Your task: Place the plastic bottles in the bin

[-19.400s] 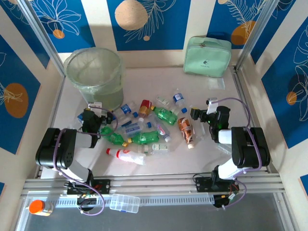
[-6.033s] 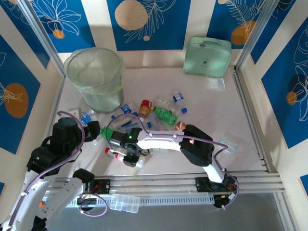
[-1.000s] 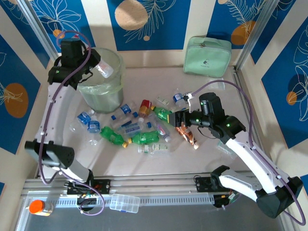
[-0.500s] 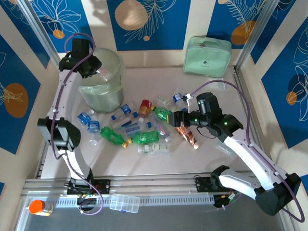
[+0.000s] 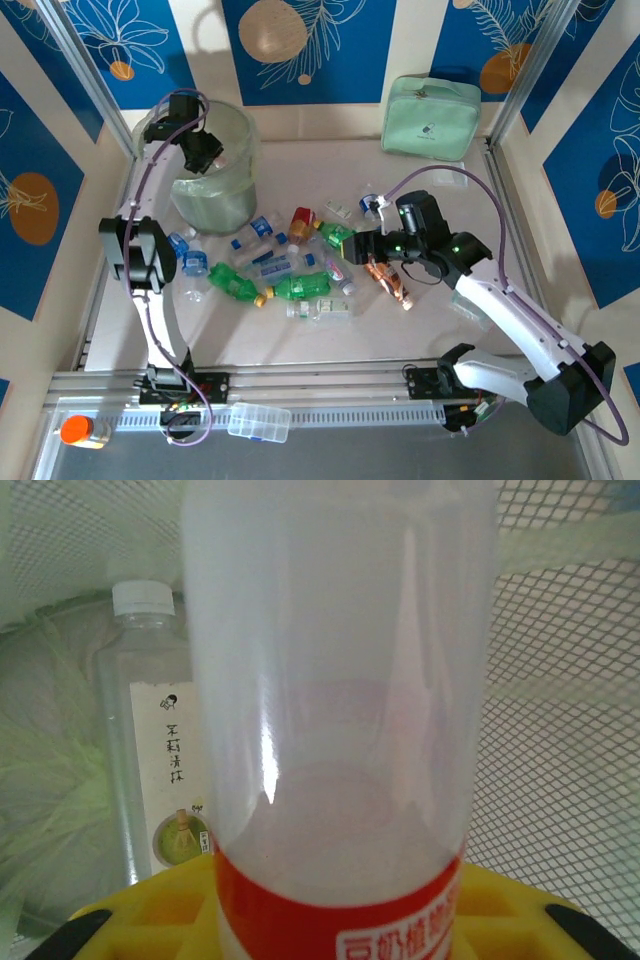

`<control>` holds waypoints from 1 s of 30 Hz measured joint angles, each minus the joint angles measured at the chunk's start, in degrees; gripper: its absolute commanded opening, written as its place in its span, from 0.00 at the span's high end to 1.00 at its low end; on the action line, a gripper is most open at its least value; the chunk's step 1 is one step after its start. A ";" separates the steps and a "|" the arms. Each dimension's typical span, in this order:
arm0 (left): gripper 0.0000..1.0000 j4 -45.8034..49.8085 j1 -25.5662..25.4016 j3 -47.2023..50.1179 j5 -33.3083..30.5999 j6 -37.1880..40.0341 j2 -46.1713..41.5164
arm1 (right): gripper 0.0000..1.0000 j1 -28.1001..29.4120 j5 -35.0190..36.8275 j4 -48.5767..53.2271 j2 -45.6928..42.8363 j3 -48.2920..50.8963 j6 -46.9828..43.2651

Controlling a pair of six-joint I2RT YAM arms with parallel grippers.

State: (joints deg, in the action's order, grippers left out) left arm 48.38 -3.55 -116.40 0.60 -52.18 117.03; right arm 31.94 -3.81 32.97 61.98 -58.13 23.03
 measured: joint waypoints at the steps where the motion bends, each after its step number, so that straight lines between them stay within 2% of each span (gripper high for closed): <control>1: 0.62 -0.13 0.02 0.04 0.04 -0.11 0.31 | 0.21 0.11 0.07 -0.04 0.20 -0.04 0.00; 3: 0.53 -0.55 0.07 0.11 0.50 -0.55 1.11 | 0.20 0.35 0.26 -0.07 0.46 -0.13 0.00; 5: 0.40 -1.20 0.07 0.44 1.29 -0.90 1.92 | 0.21 0.59 0.48 -0.11 0.72 -0.57 0.00; 7: 0.33 -1.40 0.07 0.94 2.05 -1.11 2.29 | 0.21 0.74 0.66 -0.17 0.81 -0.98 0.00; 19: 0.25 -2.99 0.28 1.18 4.37 -0.24 1.11 | 0.21 1.33 0.87 -0.28 0.90 -1.64 -0.02; 25: 0.25 -3.23 0.35 1.38 6.51 0.42 -4.55 | 0.21 1.53 0.87 0.15 0.90 -2.84 -0.04; 30: 0.25 -5.55 0.39 5.22 9.16 0.57 -13.03 | 0.20 2.27 1.20 1.03 0.92 -4.22 -0.07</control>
State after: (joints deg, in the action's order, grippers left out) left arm 42.83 -3.16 -111.18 9.76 -51.62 104.01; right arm 34.22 -2.61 34.00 62.89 -62.35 22.96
